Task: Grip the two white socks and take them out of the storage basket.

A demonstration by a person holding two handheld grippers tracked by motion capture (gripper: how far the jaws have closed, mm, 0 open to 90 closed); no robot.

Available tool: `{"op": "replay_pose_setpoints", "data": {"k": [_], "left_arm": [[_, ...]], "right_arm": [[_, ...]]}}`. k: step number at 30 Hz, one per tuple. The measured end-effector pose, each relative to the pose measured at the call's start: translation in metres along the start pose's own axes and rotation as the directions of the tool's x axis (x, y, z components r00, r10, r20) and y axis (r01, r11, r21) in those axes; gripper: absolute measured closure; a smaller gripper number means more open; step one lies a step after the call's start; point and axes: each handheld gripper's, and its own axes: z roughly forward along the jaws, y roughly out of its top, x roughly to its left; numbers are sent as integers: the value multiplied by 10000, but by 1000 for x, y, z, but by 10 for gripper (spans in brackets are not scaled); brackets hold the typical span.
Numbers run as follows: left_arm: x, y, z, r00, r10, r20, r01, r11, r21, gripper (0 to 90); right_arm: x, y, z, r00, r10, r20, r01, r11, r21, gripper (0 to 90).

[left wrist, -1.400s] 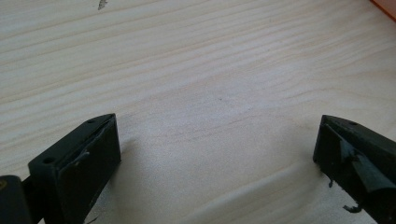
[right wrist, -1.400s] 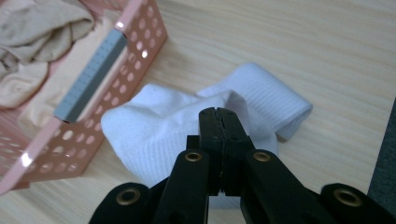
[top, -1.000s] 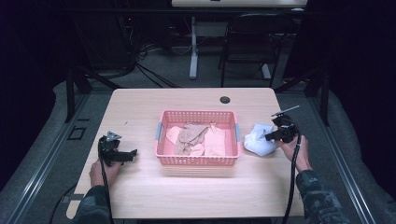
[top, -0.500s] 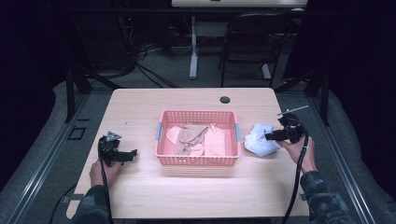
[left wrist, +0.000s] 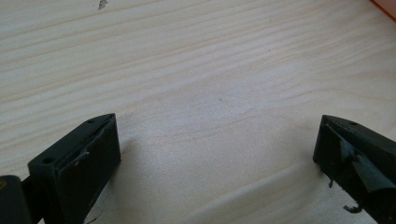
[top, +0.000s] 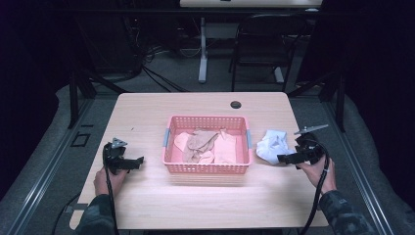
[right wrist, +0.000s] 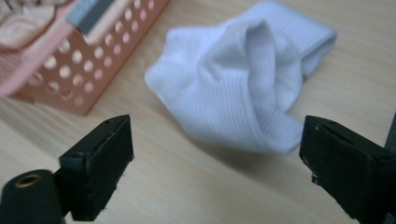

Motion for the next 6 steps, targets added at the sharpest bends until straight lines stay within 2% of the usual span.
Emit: {"op": "replay_pose_setpoints", "data": {"k": [6], "left_arm": [[0, 0, 0, 10000, 0, 0, 0, 10000, 2, 5]], "right_arm": [[0, -22, 10, 10000, -50, 80, 43, 9967, 809, 52]]}}
